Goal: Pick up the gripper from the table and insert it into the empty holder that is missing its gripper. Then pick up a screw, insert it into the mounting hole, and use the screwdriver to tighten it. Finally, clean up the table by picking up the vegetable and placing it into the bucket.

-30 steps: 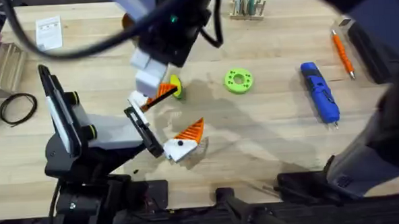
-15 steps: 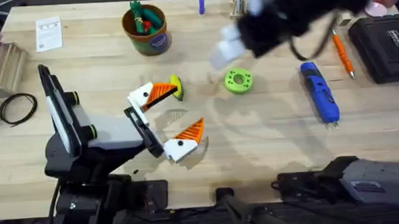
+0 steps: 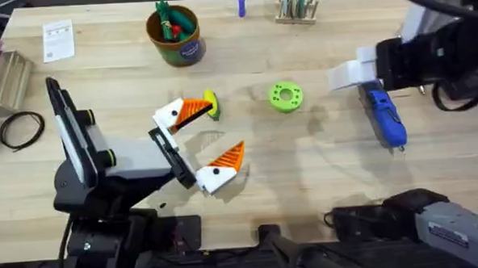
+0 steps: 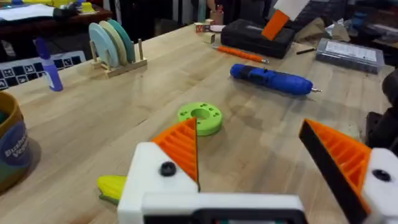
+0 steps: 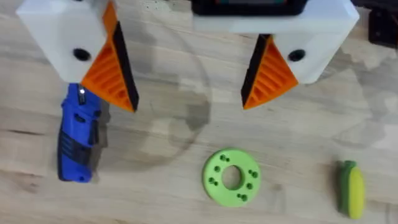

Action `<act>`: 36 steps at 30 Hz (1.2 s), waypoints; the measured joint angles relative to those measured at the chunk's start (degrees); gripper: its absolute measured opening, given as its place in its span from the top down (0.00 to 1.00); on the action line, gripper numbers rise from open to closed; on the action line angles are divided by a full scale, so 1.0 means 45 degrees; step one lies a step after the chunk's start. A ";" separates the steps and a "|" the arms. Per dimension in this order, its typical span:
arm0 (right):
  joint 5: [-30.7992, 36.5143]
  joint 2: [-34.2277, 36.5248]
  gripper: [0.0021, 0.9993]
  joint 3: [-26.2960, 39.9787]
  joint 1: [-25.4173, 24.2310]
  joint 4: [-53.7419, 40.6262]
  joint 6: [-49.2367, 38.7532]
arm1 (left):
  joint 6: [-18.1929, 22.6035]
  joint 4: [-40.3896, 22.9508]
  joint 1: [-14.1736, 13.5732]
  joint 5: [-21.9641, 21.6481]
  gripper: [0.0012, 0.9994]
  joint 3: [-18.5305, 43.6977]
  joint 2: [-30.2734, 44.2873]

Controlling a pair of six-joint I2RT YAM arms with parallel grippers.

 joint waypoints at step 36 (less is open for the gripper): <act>0.0379 0.0880 0.01 -0.1302 -0.5094 0.1621 -0.0620 | 0.0088 0.0000 0.0000 -0.0005 1.00 0.0000 -0.0004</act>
